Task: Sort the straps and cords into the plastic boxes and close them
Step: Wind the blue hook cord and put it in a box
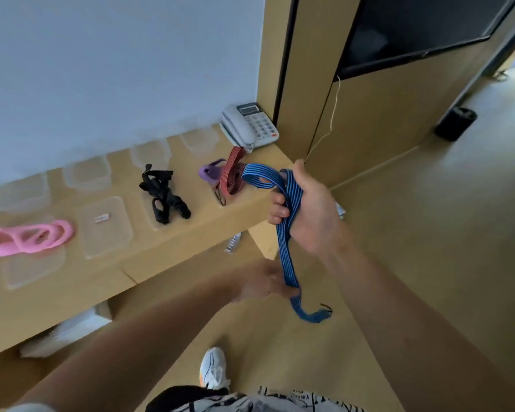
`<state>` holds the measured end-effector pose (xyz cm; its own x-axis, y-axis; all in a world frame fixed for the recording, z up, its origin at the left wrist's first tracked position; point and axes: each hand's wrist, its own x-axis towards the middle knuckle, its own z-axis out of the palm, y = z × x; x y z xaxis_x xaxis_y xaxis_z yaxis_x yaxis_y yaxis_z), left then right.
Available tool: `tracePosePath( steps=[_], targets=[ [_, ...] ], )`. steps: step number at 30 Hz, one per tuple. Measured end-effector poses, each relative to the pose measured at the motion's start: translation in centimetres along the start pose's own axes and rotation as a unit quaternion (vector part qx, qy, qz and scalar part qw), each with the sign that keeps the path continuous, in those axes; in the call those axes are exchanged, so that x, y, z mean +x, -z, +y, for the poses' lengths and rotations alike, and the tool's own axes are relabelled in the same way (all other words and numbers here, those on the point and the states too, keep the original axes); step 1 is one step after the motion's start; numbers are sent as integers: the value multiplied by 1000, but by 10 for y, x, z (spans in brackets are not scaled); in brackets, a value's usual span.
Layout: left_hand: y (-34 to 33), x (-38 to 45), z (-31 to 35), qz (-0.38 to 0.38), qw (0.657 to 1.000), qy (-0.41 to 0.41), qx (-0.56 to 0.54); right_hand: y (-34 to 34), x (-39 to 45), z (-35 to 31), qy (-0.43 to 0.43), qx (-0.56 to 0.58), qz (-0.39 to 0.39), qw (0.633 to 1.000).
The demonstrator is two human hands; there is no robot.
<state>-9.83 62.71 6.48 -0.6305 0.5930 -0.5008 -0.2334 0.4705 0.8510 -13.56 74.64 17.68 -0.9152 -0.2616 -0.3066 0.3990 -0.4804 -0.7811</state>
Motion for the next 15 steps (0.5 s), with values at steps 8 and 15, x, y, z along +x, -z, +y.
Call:
tracePosePath(
  steps=[8, 15],
  targets=[
    [73, 39, 21, 74, 986, 3, -152, 35, 51, -54, 178, -508, 249, 805],
    [140, 39, 81, 140, 951, -91, -259, 56, 62, 15, 41, -482, 61, 873]
  ],
)
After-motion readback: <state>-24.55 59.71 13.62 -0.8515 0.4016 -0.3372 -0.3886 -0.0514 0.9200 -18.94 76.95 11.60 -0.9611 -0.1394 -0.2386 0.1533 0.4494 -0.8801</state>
